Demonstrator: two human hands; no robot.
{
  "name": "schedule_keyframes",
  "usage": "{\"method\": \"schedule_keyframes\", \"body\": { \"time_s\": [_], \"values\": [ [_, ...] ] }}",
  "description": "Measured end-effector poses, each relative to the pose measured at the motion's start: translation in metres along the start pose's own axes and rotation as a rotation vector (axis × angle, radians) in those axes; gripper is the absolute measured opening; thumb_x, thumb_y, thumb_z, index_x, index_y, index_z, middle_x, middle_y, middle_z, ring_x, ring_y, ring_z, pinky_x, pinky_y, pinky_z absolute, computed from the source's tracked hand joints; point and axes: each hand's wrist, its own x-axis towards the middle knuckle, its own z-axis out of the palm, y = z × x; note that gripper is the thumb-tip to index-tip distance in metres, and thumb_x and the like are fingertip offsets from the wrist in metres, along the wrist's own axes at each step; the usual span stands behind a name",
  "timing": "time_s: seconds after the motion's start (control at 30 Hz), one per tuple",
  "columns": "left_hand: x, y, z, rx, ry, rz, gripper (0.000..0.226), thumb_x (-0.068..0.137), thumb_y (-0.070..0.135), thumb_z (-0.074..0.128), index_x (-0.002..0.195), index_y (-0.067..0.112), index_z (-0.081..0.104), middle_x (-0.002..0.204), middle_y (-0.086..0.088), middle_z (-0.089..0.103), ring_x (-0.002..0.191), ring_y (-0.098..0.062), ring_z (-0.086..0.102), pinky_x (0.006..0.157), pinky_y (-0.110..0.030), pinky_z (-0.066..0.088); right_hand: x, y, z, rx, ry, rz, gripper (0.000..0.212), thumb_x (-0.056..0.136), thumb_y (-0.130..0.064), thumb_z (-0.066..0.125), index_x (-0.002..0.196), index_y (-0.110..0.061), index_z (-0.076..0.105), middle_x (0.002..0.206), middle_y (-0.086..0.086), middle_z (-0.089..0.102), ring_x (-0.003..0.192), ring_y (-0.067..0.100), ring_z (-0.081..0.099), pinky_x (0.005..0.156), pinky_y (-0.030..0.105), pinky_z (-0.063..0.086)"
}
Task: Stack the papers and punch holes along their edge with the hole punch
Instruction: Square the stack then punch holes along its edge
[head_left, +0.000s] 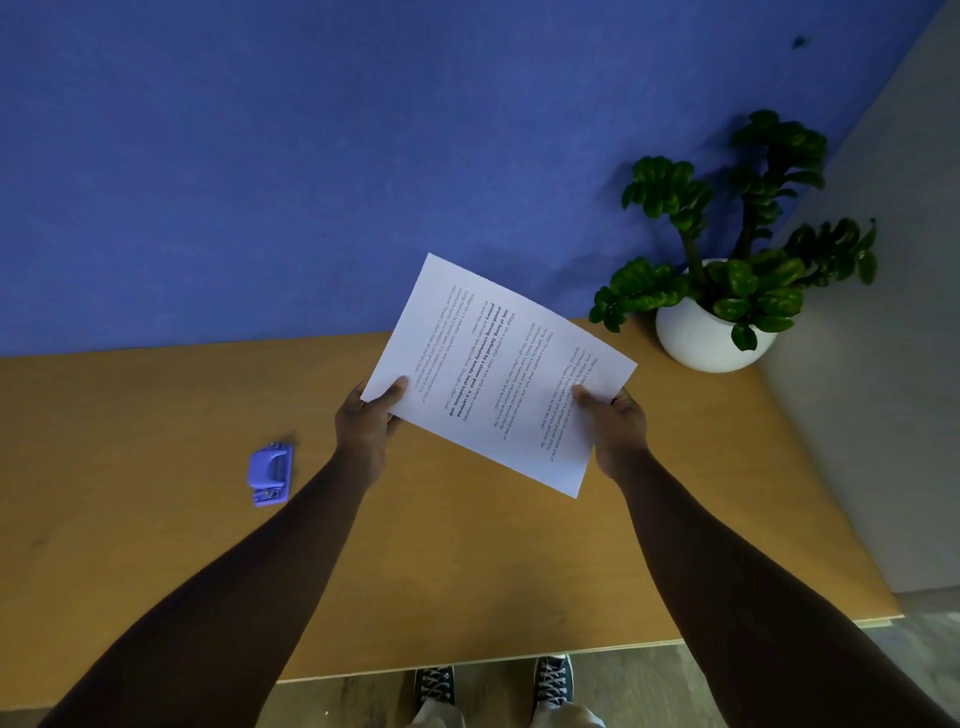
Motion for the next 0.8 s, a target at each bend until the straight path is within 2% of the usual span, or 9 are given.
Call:
{"method": "schedule_keyframes", "body": {
  "time_s": [0.13,0.23,0.4,0.47,0.53,0.63,0.7,0.8],
  "values": [
    [-0.010,-0.007,0.017,-0.059,-0.062,-0.020,0.031,0.083,0.011,0.079,0.111,0.022,0.070,0.106,0.008,0.077,0.094,-0.007,0.073,0.075,-0.026,0.060,-0.005,0.005,0.007,0.077,0.004,0.040,0.027,0.090,-0.005,0.066,0.117,-0.008,0.065,0.113,0.010,0.072,0.100,0.027,0.070,0.083,0.042,0.058],
    [-0.017,-0.012,0.028,-0.017,-0.115,-0.038,0.037,0.082,0.013,0.080,0.117,0.019,0.070,0.114,0.004,0.075,0.104,-0.013,0.072,0.085,-0.032,0.059,-0.009,0.008,0.015,0.110,0.006,0.063,0.032,0.090,-0.004,0.065,0.122,-0.006,0.062,0.118,0.012,0.070,0.107,0.032,0.067,0.091,0.049,0.055],
    [-0.022,-0.018,0.044,0.092,-0.170,-0.026,0.043,0.080,0.017,0.083,0.120,0.019,0.068,0.120,0.000,0.073,0.114,-0.023,0.067,0.099,-0.048,0.053,-0.016,0.014,0.026,0.173,-0.038,0.072,0.036,0.091,-0.003,0.064,0.126,-0.007,0.059,0.123,0.012,0.068,0.109,0.031,0.066,0.092,0.052,0.054],
    [-0.021,-0.018,0.047,0.125,-0.142,-0.019,0.043,0.078,0.021,0.084,0.118,0.015,0.069,0.119,-0.004,0.073,0.114,-0.025,0.067,0.102,-0.049,0.050,-0.016,0.015,0.027,0.172,-0.082,0.086,0.035,0.090,-0.002,0.065,0.124,-0.011,0.060,0.120,0.009,0.069,0.106,0.027,0.067,0.088,0.049,0.056],
    [-0.020,-0.015,0.047,0.184,-0.104,0.009,0.032,0.077,0.025,0.085,0.105,0.016,0.072,0.112,-0.005,0.074,0.109,-0.025,0.069,0.101,-0.047,0.052,-0.015,0.016,0.026,0.150,-0.110,0.102,0.034,0.088,-0.002,0.067,0.118,-0.016,0.063,0.117,0.006,0.071,0.103,0.024,0.068,0.083,0.044,0.058],
    [-0.018,-0.008,0.042,0.249,-0.154,0.115,0.015,0.080,0.020,0.083,0.091,0.019,0.072,0.100,0.004,0.075,0.093,-0.009,0.071,0.090,-0.034,0.054,-0.011,0.016,0.019,0.087,-0.072,0.111,0.034,0.082,0.001,0.073,0.109,-0.018,0.066,0.110,0.004,0.072,0.097,0.019,0.069,0.070,0.032,0.059],
    [-0.016,-0.002,0.037,0.284,-0.193,0.177,0.014,0.083,0.016,0.080,0.094,0.016,0.072,0.101,0.002,0.073,0.087,-0.010,0.069,0.085,-0.031,0.051,-0.008,0.016,0.014,0.032,-0.039,0.096,0.030,0.081,0.002,0.073,0.102,-0.019,0.067,0.100,0.000,0.073,0.089,0.015,0.069,0.063,0.024,0.058],
    [-0.015,0.004,0.031,0.360,-0.256,0.237,0.020,0.085,0.014,0.077,0.104,0.020,0.072,0.108,0.002,0.075,0.097,-0.012,0.072,0.086,-0.028,0.056,-0.007,0.017,0.013,-0.130,-0.021,0.050,0.027,0.079,-0.002,0.076,0.095,-0.022,0.068,0.089,-0.009,0.075,0.081,0.011,0.070,0.059,0.019,0.055]
  ]
}}
